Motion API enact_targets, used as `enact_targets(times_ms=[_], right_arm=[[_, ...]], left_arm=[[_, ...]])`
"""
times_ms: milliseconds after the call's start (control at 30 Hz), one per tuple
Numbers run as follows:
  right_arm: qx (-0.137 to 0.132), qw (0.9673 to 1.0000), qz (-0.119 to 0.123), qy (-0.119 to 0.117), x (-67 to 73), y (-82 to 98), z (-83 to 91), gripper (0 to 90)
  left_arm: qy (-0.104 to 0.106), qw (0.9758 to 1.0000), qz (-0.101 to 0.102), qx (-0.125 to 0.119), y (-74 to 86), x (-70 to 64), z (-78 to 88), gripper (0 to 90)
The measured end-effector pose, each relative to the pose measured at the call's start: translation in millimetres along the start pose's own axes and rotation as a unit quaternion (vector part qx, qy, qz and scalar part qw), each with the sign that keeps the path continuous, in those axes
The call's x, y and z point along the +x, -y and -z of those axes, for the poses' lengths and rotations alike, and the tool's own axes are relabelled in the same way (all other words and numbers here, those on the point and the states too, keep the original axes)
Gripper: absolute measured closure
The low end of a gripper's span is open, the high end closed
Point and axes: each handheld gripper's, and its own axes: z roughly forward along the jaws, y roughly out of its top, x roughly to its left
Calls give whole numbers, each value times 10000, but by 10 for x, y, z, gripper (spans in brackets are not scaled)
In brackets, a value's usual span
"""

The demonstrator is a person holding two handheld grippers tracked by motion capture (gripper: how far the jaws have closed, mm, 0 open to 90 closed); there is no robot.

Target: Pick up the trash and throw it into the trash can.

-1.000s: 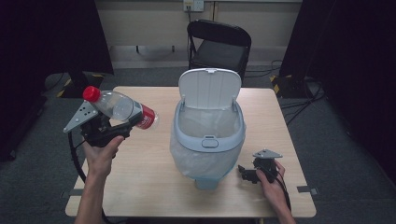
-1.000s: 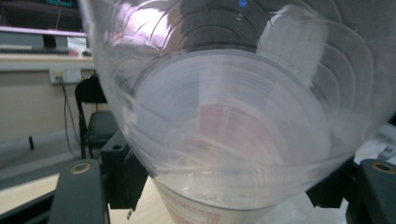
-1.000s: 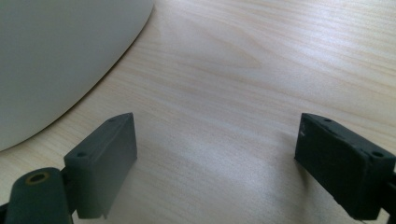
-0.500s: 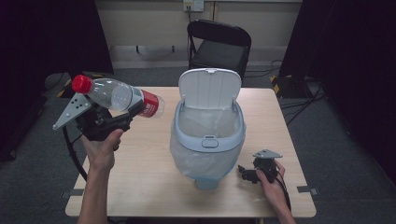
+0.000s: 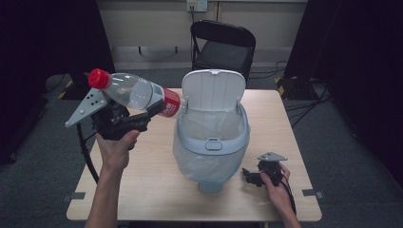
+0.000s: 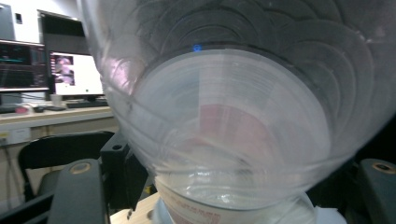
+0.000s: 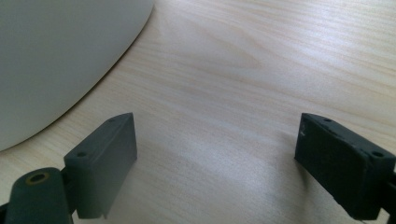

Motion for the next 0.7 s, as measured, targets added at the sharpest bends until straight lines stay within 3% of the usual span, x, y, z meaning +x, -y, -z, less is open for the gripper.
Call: enact_targets(times_ms=[167,333,500,633,700], right_arm=[[-3,10000,2,6,0,0,0,116],[0,10000,-2,2,0,0,0,116],[-3,10000,2,7,0,0,0,115],[-2,10000,4,6,-1,0,0,116],[-1,10000,-2,3,0,0,0,116]], left_arm=[[318,9994,115,88,12,-41,-203,281],[378,9984,155,401,44,-58,-423,279],[636,9956,316,618,93,-82,-589,277],[869,9919,417,831,162,-100,-733,274],[856,9905,473,964,199,-98,-789,272]])
